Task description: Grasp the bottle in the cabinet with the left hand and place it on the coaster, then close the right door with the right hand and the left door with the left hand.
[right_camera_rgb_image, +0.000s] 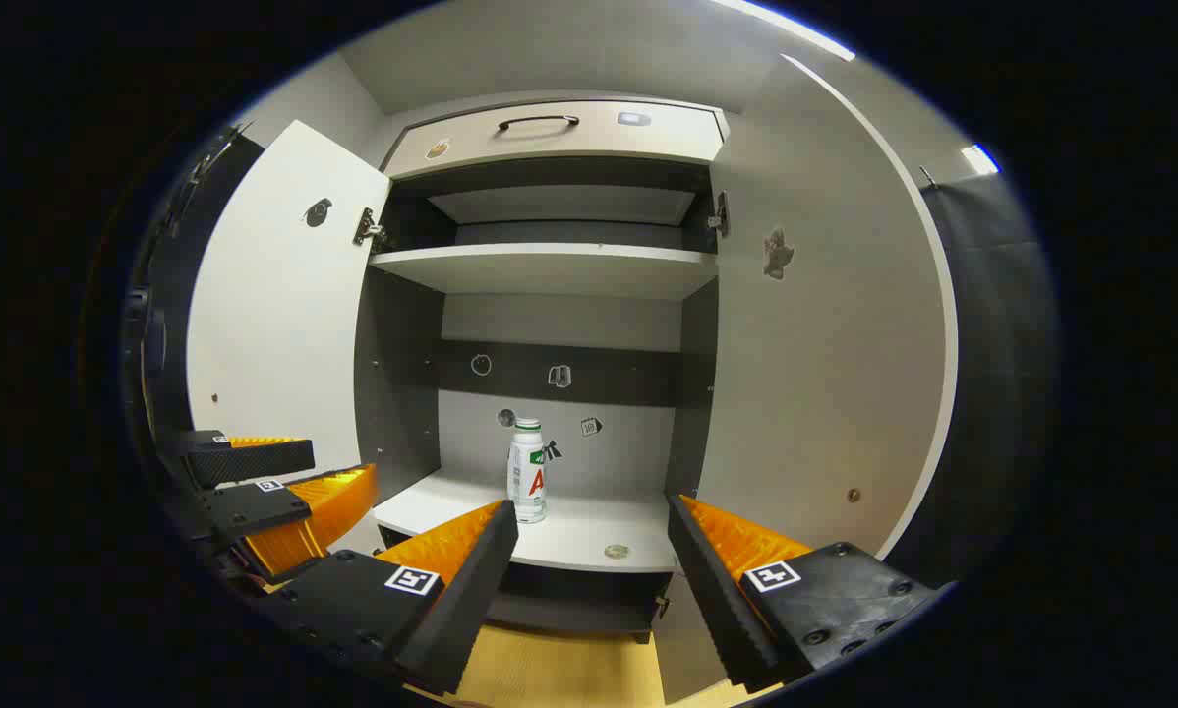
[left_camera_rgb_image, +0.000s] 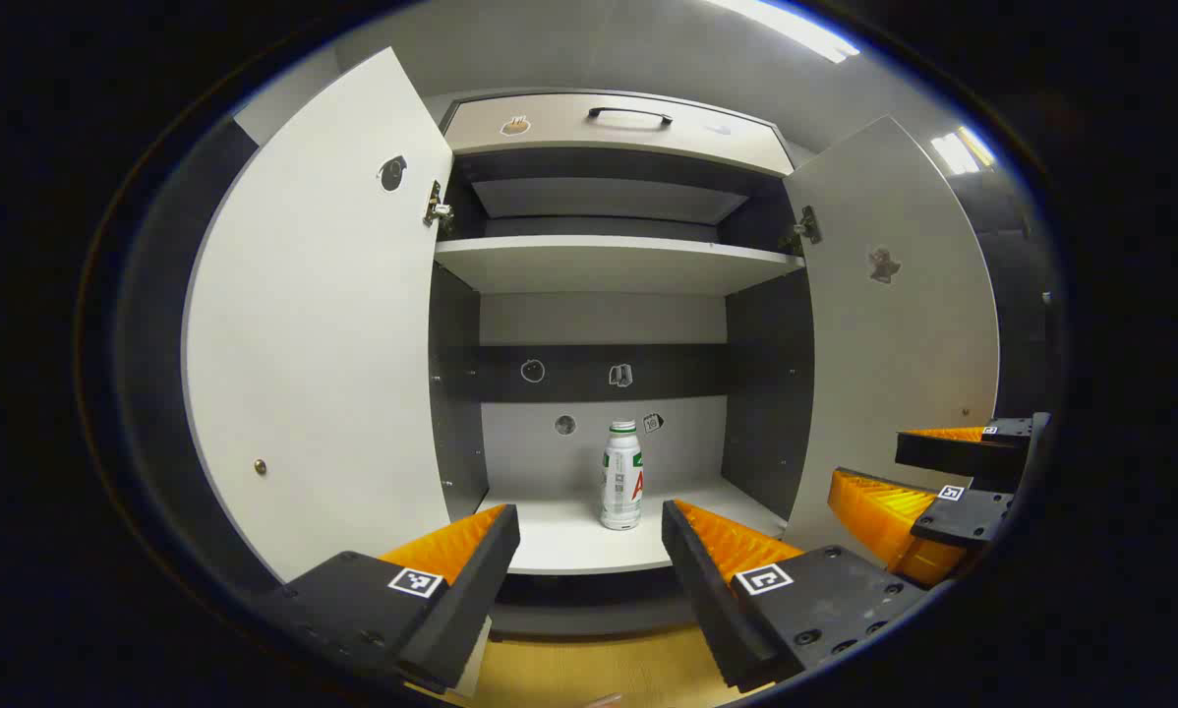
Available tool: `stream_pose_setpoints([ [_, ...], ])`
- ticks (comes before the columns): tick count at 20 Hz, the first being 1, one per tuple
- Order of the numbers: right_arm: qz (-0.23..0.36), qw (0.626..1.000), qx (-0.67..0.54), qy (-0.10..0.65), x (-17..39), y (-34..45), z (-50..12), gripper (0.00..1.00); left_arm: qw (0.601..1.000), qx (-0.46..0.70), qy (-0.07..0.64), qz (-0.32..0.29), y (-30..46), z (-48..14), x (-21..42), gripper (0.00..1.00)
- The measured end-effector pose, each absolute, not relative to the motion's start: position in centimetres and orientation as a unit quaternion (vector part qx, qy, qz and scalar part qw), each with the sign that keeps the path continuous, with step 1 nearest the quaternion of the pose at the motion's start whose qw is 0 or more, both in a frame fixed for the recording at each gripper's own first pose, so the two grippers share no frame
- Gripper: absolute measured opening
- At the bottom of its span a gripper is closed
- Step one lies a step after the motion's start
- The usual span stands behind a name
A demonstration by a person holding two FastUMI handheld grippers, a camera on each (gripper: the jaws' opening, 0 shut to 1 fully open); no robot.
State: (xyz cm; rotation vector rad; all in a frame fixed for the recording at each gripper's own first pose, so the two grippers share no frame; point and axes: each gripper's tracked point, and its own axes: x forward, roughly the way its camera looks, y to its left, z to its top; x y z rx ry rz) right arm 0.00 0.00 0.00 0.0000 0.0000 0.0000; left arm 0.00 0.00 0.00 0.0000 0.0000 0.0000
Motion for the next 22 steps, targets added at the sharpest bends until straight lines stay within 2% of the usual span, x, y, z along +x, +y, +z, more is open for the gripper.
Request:
stream_pose_setpoints([
  [14,-0.014,1.0,-0.003,0.003,0.0,0.5,0.2,0.97,1.0,-0.006,-0.014,-0.005,1.1,0.7,0.2,0.92],
  [22,-0.035,0.999,-0.011,0.003,-0.6,1.8,0.3,0.97,0.999,-0.009,-0.009,-0.037,1.9,-0.1,0.5,0.92],
])
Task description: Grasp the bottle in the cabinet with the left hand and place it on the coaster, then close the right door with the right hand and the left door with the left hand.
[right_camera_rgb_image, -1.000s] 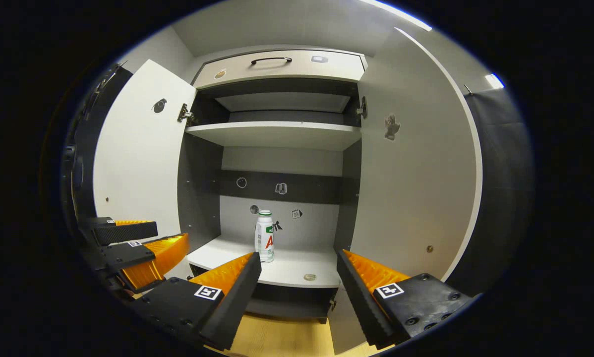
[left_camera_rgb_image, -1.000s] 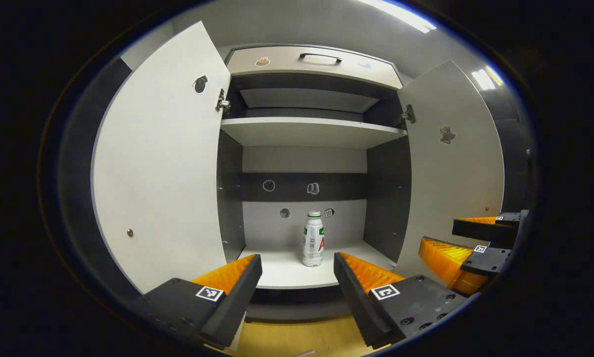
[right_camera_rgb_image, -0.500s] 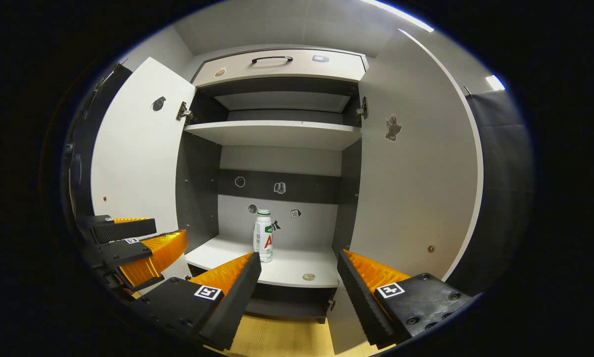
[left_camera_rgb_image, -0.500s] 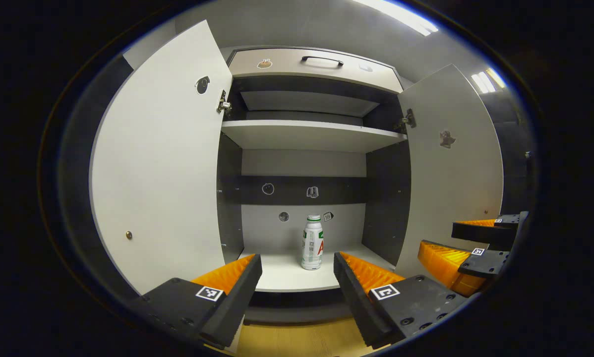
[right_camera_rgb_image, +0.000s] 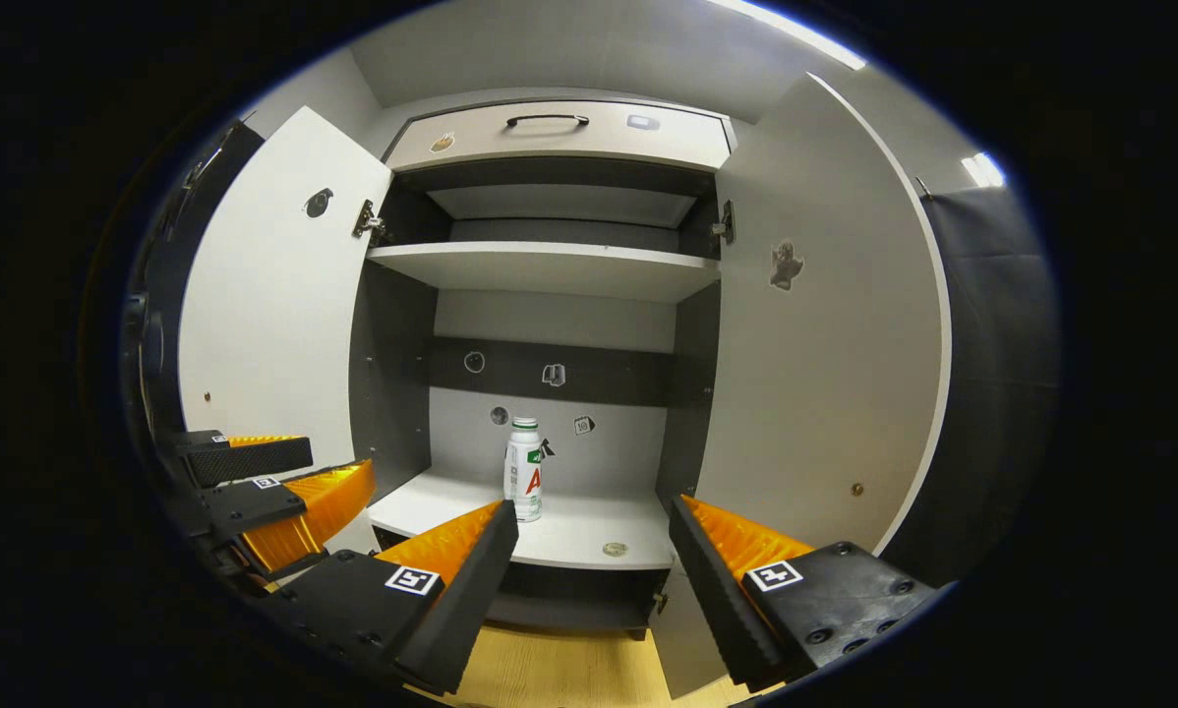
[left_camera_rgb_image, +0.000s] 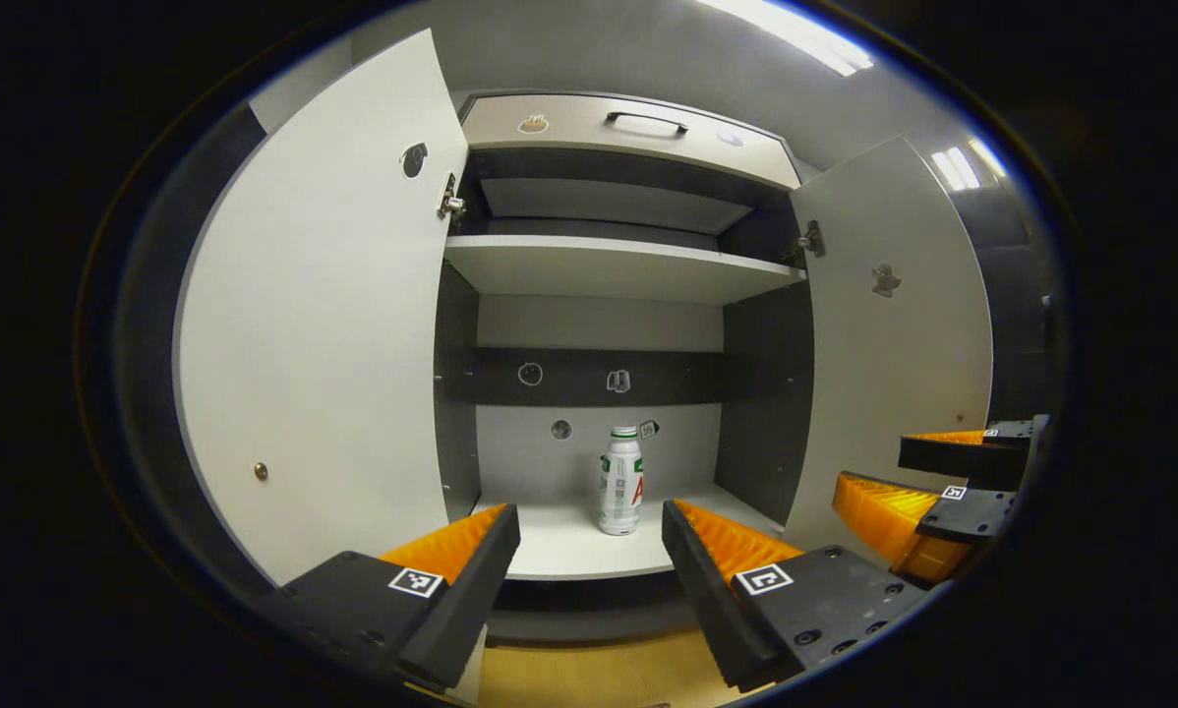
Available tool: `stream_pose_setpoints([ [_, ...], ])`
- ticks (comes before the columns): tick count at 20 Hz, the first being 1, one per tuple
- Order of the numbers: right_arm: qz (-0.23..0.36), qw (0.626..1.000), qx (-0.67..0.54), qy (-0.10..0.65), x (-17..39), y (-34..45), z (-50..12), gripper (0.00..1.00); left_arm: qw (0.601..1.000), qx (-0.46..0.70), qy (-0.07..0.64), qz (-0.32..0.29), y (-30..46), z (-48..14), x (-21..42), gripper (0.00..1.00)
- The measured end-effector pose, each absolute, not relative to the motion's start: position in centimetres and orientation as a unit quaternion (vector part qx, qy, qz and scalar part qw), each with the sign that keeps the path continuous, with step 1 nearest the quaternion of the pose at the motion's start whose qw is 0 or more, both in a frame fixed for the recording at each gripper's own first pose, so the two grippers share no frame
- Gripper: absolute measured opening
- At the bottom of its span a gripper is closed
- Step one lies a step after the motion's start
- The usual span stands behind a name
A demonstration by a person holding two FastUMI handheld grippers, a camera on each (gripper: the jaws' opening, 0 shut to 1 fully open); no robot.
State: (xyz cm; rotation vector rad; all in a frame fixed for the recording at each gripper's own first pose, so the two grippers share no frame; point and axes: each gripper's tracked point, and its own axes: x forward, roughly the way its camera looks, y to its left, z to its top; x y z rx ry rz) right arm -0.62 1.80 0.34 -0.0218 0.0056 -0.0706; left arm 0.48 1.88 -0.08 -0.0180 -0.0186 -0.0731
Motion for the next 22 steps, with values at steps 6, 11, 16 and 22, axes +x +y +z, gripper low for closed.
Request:
stream_pose_setpoints([
  [6,-0.053,0.998,-0.012,0.01,-0.2,1.9,-0.5,0.97,0.998,-0.004,0.001,-0.057,2.0,-1.1,2.1,0.92],
  [11,-0.049,0.999,-0.02,0.013,3.0,0.5,-1.3,0.97,0.998,-0.011,-0.004,-0.054,1.4,-1.1,6.3,0.92],
  [16,-0.037,0.999,-0.017,0.02,6.8,-1.0,-2.6,0.98,0.998,-0.013,-0.006,-0.055,0.1,-1.6,12.1,0.92],
  [22,-0.036,0.999,-0.018,0.033,9.6,-2.6,-4.1,0.98,0.998,-0.015,0.015,-0.062,-1.4,-4.0,19.5,0.92],
])
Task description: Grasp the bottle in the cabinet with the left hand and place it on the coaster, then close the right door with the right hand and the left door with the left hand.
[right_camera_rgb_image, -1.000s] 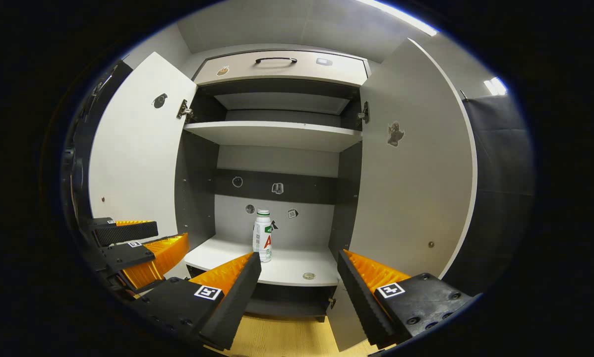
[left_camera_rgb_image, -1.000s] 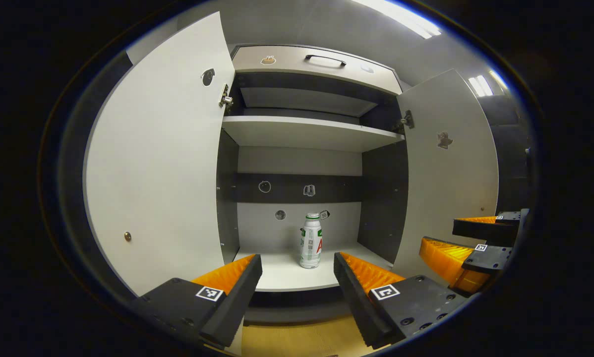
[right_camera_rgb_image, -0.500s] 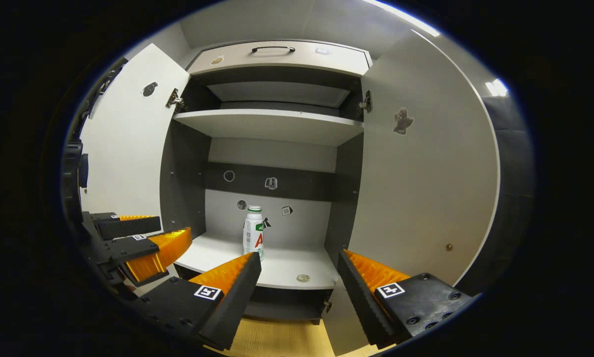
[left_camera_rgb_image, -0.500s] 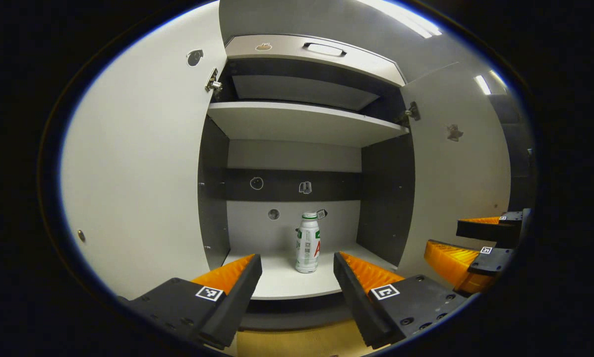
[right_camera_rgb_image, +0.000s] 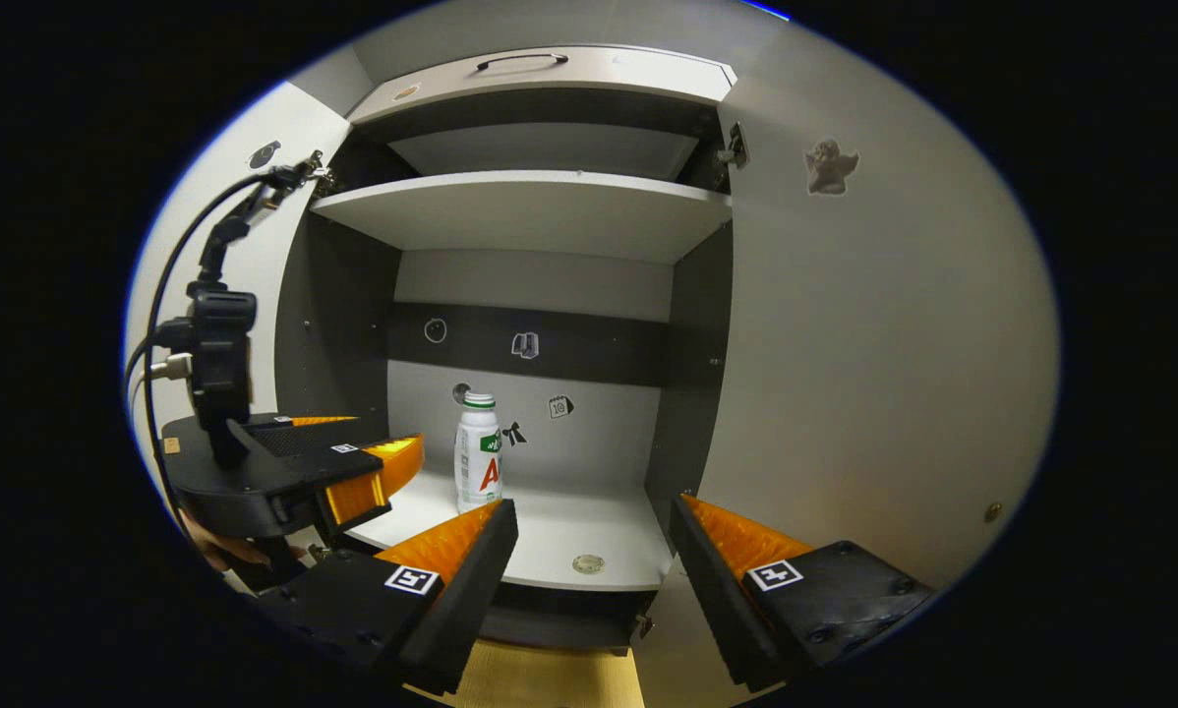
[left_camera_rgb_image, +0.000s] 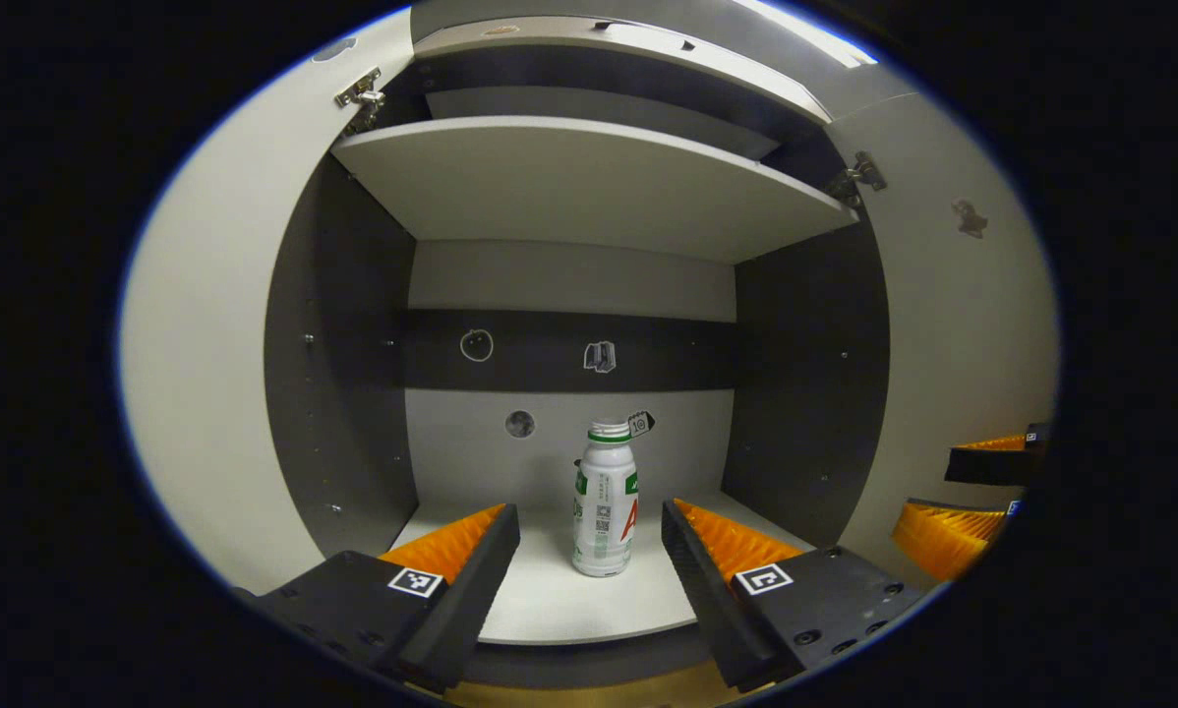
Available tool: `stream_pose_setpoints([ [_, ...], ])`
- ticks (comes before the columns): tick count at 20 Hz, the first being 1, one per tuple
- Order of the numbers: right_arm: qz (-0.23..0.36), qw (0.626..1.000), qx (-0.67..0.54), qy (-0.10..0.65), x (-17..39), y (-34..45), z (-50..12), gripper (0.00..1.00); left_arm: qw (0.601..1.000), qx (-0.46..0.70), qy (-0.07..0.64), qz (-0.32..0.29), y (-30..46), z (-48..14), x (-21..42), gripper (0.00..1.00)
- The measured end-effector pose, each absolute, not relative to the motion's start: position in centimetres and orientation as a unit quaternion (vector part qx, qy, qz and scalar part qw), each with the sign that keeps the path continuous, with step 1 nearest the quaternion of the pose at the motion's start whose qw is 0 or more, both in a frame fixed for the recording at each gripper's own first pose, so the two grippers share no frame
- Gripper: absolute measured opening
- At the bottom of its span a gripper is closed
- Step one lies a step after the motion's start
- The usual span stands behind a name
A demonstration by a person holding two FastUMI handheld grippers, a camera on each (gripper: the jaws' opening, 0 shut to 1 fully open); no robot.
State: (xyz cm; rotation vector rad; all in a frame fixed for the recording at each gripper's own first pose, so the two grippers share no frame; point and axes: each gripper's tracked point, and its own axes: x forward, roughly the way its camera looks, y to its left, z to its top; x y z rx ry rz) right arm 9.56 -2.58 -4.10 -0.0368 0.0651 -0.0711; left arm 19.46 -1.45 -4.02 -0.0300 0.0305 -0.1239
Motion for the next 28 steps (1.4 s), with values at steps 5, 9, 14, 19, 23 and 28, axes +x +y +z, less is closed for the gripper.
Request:
stream_pose_setpoints([
  [5,-0.042,0.998,-0.018,0.037,11.1,-3.7,-4.8,0.98,0.997,-0.009,0.028,-0.066,-2.4,-6.2,24.7,0.92],
  [9,-0.038,0.998,-0.017,0.046,12.4,-3.7,-5.7,0.98,0.996,-0.003,0.032,-0.078,-3.7,-7.2,27.9,0.92],
  [14,-0.029,0.998,-0.01,0.048,14.1,-3.4,-6.3,0.98,0.996,0.01,0.024,-0.08,-4.1,-7.7,30.4,0.92],
  [19,-0.009,0.999,0.003,0.036,15.3,-2.5,-6.2,0.98,0.996,0.014,0.026,-0.082,-4.2,-8.8,32.4,0.92],
  [23,-0.005,0.999,-0.001,0.039,16.2,-2.5,-7.0,0.98,0.996,0.021,0.027,-0.088,-4.7,-9.5,33.6,0.92],
  [28,-0.015,0.999,-0.001,0.047,16.5,-3.5,-7.6,0.98,0.996,0.005,0.022,-0.089,-4.8,-9.6,33.7,0.78],
])
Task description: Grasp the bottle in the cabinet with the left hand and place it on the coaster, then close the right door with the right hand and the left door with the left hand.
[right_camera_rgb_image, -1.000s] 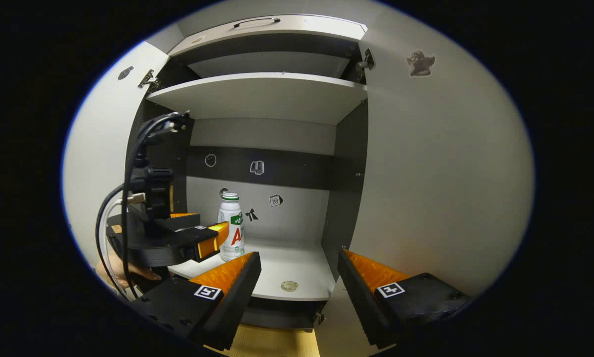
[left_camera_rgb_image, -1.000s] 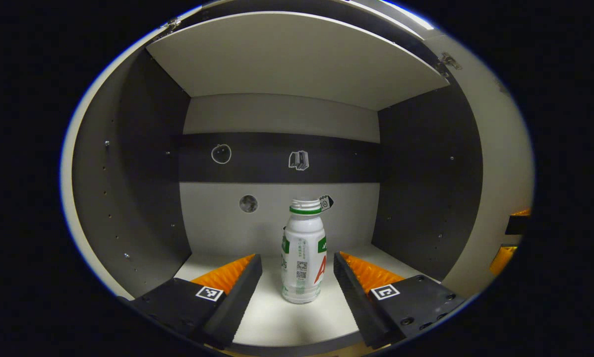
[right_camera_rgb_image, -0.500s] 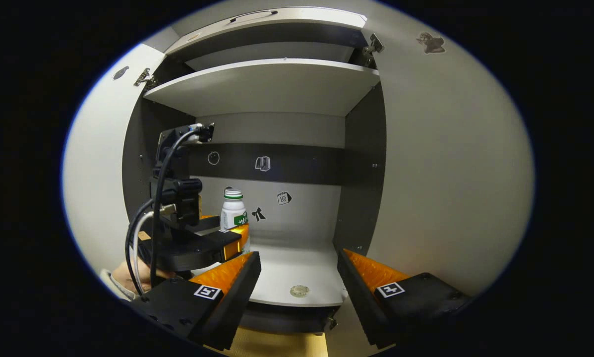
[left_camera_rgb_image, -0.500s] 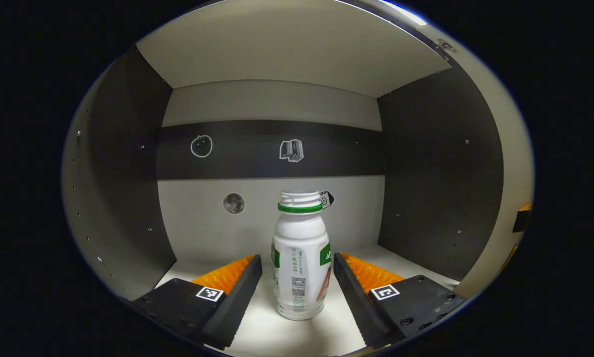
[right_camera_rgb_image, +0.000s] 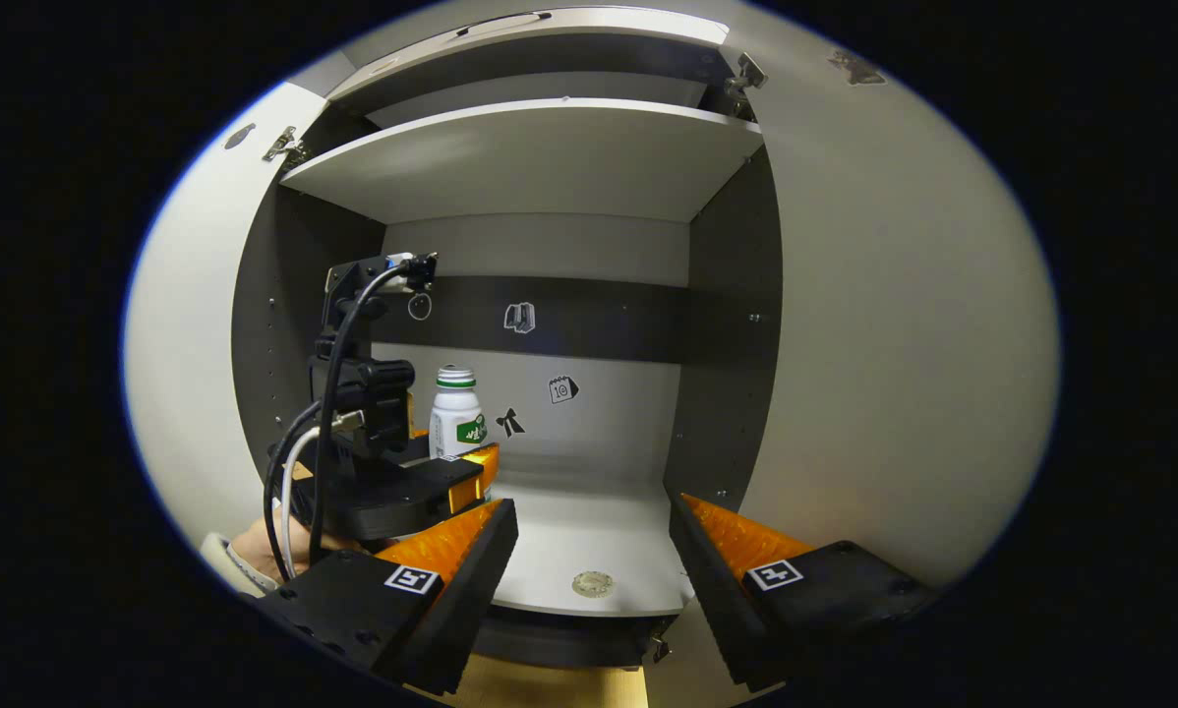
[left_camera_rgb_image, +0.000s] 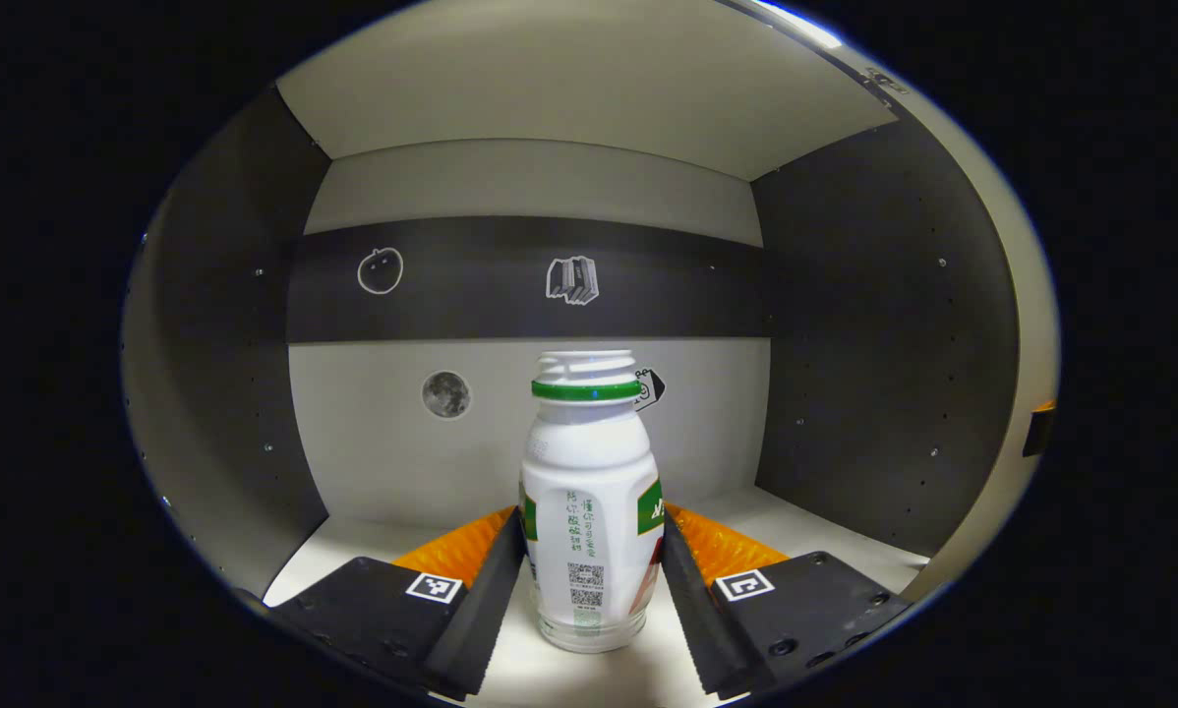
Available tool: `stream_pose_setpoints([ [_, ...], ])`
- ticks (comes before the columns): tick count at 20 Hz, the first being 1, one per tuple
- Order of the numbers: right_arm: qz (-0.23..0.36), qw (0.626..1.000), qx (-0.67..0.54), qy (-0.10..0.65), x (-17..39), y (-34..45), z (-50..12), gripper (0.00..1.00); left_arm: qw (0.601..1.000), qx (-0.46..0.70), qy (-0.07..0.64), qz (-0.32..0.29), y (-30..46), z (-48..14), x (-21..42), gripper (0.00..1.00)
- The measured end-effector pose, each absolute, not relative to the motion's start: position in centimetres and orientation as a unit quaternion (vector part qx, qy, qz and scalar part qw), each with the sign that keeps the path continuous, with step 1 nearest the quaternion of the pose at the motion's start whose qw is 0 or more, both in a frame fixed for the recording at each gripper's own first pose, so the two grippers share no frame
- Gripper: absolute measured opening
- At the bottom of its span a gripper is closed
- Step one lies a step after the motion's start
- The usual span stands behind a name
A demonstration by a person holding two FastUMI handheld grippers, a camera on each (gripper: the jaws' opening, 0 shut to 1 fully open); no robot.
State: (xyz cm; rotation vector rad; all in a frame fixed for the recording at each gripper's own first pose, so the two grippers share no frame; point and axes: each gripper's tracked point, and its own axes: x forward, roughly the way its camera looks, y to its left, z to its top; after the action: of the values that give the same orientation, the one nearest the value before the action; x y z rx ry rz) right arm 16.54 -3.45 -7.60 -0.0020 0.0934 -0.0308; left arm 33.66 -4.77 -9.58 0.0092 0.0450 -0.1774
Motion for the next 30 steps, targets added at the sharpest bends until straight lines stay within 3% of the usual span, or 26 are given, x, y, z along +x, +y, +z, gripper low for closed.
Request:
stream_pose_setpoints([
  [4,-0.013,0.999,0.0,0.041,15.6,-3.7,-7.2,0.98,0.994,-0.02,0.009,-0.11,-5.1,-7.7,31.9,0.76],
  [13,-0.023,1.0,-0.012,0.016,10.7,-3.6,-4.4,0.98,0.993,-0.019,-0.028,-0.11,-3.2,-3.1,21.5,0.75],
  [30,-0.069,0.998,0.001,0.011,-0.7,-1.6,-4.4,0.98,0.983,-0.015,-0.012,-0.182,-2.8,-6.3,1.7,0.76],
])
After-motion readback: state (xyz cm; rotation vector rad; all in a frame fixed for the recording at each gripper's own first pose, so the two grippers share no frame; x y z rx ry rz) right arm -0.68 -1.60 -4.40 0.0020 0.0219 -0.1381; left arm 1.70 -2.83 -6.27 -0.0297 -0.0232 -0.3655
